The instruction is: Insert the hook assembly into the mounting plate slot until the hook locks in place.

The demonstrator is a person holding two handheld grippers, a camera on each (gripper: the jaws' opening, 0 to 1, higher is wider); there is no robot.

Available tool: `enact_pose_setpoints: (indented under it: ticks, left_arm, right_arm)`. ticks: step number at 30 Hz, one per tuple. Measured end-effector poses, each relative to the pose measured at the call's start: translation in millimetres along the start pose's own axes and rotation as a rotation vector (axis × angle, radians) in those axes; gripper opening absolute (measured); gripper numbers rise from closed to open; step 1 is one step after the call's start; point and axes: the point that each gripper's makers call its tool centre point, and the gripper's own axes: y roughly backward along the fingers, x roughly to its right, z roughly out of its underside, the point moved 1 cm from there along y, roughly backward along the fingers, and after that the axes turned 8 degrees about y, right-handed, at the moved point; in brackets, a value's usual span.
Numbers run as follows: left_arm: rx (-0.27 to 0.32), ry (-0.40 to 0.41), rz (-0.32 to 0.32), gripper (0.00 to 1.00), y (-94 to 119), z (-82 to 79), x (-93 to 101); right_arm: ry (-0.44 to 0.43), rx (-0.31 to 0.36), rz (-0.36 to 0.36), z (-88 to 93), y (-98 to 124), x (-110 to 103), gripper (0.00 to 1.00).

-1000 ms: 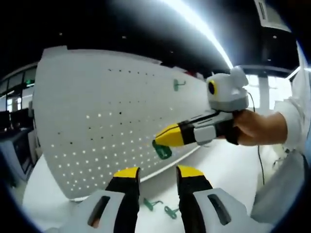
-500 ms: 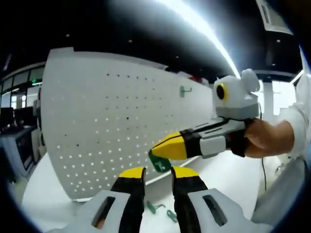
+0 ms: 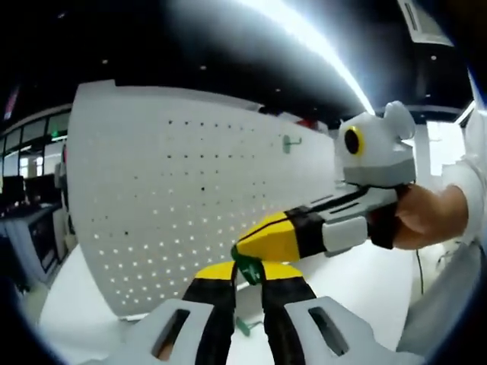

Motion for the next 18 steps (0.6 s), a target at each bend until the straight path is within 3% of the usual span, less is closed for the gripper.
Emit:
enact_pose_setpoints:
  ticks: [18]
  left_arm:
    - [-0.003, -0.038, -0.014, 0.04, 0.3, 0.9, -2.1]
  right_arm:
    - [-0.035, -0.001, -0.005, 2.4, -0.5, -1.9, 0.00]
